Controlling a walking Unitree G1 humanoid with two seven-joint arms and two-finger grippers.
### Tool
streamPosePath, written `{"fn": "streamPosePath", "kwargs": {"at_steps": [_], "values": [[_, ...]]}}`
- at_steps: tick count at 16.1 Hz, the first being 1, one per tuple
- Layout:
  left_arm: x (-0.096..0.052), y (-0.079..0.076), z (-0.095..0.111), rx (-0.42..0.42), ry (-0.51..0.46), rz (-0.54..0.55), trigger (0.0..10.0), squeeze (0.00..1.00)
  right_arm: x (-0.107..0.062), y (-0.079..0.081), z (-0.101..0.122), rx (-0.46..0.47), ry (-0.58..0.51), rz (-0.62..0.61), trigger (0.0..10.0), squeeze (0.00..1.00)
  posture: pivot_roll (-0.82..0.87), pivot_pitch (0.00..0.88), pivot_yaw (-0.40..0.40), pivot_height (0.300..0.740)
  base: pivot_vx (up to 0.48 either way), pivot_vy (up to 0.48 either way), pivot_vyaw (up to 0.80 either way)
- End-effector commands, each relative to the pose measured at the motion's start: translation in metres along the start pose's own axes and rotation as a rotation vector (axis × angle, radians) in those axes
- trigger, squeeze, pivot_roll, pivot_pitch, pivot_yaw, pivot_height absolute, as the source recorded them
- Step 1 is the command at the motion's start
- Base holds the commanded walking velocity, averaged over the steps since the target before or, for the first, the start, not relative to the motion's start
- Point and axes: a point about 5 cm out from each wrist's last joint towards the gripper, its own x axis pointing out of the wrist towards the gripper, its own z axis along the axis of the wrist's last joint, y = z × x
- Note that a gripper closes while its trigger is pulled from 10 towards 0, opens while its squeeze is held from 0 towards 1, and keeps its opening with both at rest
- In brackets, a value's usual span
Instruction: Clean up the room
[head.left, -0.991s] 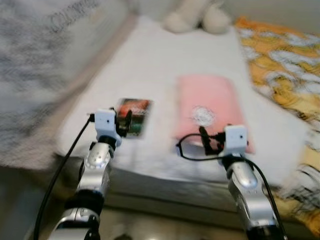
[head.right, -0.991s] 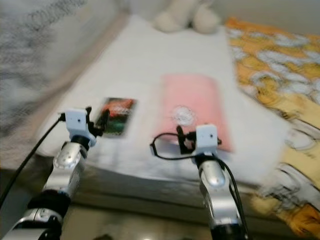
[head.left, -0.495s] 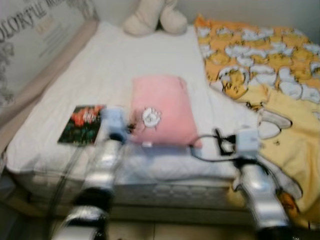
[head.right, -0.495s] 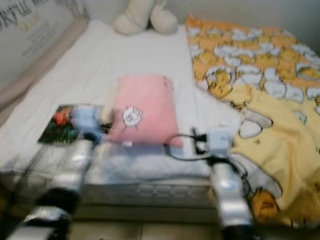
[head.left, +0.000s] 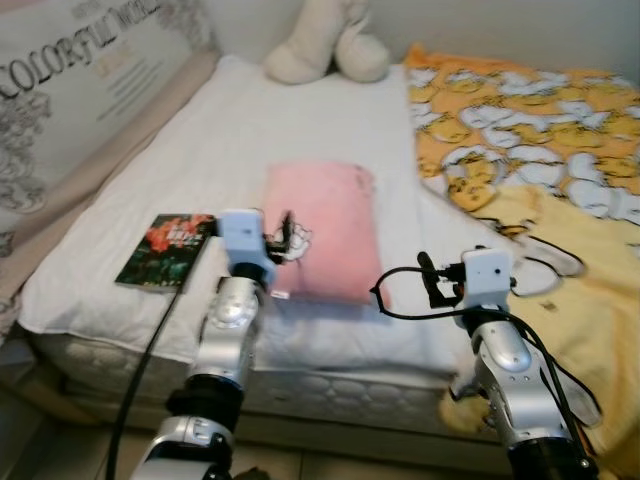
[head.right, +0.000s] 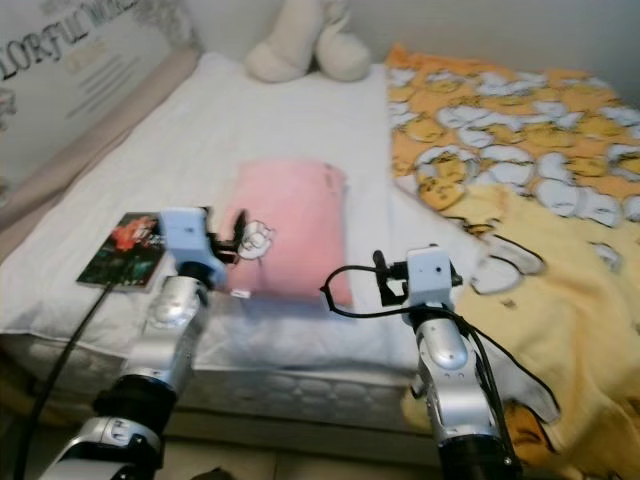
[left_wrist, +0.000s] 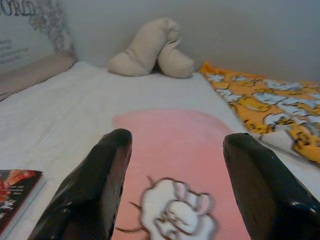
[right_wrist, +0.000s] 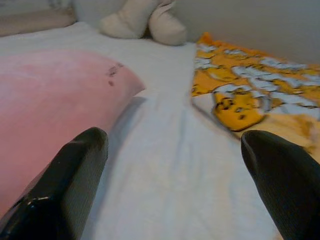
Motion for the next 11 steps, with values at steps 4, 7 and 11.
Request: {"fn": "streamPosePath", "kwargs": {"at_steps": [4, 7, 11], "values": [[0.004, 0.018, 0.009, 0.025, -0.009, 0.078, 10.0, 0.0, 0.01, 0.008, 0.012, -0.002, -0.044, 0.042, 10.0, 0.0, -0.02, 0.0, 0.005, 0.74, 0.48, 0.0, 0.0], [0.01, 0.03, 0.013, 0.112, 0.006, 0.116, 10.0, 0.0, 0.016, 0.009, 0.016, 0.013, -0.053, 0.054, 10.0, 0.0, -0.03, 0.0, 0.006, 0.74, 0.463, 0.0, 0.0], [0.037, 0.054, 0.018, 0.096, 0.225, 0.028, 10.0, 0.0, 0.045, 0.007, 0.016, 0.376, 0.075, 0.04, 10.0, 0.0, -0.02, 0.0, -0.001, 0.74, 0.0, 0.0, 0.0]]}}
